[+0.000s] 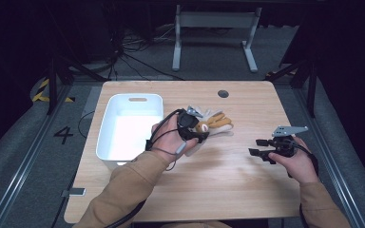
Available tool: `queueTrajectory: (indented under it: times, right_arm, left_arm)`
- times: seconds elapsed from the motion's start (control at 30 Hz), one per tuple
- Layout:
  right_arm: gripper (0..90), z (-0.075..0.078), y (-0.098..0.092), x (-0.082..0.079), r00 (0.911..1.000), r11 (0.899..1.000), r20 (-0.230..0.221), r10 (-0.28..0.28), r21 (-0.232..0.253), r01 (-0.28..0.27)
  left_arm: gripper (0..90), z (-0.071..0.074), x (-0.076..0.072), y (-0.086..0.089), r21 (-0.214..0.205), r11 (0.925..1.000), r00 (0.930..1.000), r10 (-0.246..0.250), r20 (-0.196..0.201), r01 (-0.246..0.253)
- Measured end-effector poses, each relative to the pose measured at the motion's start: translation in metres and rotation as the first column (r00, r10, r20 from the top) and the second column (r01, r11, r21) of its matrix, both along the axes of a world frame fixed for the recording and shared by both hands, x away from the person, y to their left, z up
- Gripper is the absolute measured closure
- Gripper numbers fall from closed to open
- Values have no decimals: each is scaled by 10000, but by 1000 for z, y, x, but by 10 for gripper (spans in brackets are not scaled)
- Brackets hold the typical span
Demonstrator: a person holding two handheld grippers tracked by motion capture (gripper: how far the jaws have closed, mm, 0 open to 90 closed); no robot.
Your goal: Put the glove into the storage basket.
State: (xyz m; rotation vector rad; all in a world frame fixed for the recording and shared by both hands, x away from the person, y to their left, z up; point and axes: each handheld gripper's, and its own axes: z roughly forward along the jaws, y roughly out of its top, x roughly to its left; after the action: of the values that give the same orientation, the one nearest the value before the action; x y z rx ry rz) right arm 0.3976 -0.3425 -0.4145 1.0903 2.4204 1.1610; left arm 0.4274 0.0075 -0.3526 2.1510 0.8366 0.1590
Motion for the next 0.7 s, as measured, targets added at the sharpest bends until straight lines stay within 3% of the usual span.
queueTrajectory:
  times: [0.33, 0.7]
  right_arm:
    - [425, -1, 12, 11, 9994, 9994, -72, 344, 35, -344]
    - [424, -3, 12, 14, 9993, 9994, -146, 343, 104, -342]
  left_arm:
    - [609, 20, -1, 34, -189, 9952, 9953, 959, 129, -957]
    - [609, 32, 0, 62, -221, 9816, 9817, 1901, 128, -1898]
